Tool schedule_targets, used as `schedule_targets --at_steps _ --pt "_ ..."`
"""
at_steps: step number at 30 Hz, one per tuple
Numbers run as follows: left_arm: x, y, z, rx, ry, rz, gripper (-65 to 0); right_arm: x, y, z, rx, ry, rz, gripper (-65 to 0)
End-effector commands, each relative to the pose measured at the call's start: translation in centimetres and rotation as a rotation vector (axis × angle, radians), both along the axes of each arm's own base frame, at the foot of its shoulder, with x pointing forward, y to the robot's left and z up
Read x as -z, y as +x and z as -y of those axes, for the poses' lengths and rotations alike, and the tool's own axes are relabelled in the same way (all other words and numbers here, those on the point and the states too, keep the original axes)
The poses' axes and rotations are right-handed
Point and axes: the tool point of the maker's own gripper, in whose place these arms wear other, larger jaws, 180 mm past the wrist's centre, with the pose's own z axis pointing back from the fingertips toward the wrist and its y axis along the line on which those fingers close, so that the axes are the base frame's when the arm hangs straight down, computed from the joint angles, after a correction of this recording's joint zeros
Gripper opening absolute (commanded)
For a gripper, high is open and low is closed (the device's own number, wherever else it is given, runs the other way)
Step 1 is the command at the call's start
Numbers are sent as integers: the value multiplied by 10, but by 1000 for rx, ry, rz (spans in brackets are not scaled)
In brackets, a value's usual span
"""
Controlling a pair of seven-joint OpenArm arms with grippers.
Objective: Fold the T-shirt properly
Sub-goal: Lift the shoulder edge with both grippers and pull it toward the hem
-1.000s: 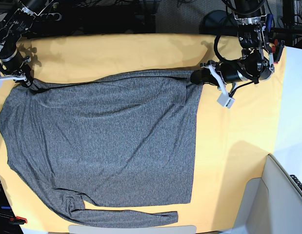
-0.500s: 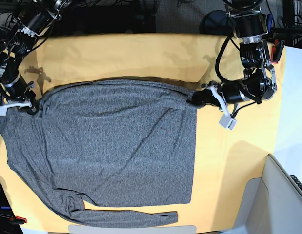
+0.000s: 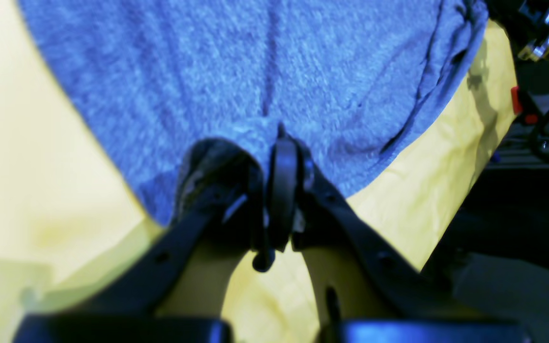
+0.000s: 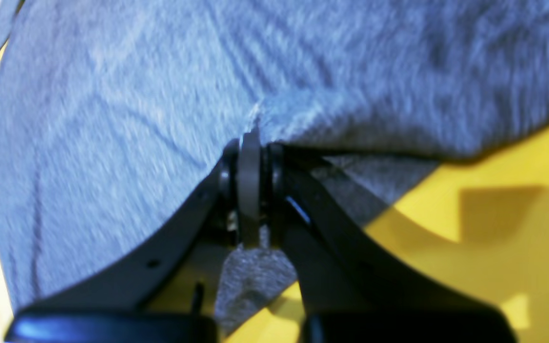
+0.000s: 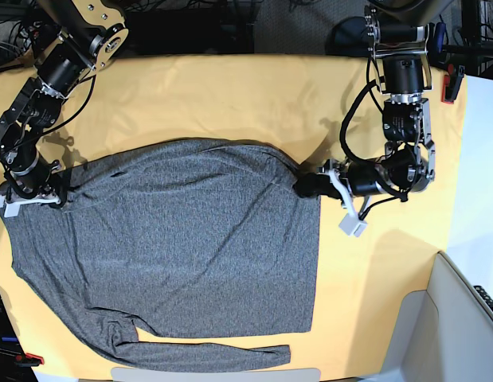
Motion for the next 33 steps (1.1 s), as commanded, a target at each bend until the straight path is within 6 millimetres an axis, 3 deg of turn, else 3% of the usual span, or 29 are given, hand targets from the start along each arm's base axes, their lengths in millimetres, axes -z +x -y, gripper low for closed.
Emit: schedule_targets --at_steps 1,10,15,18,26,33 --pt "-16 16 -2 -16 -21 55 -646 -25 15 6 -8 -44 74 -650" --pt "-22 36 -5 -58 -50 72 -646 -39 36 -3 -45 -139 131 -650" --pt "-25 39 -6 -64 -51 81 -646 -35 42 -3 -41 -110 123 -650" --pt "-28 45 -8 -93 -66 104 -646 -34 42 7 -31 -121 112 -650" --pt "-36 57 -35 -182 -58 173 -646 -43 42 24 13 -167 161 -650" --pt "-32 54 -36 -192 -60 169 -646 -28 40 26 12 -145 120 -650"
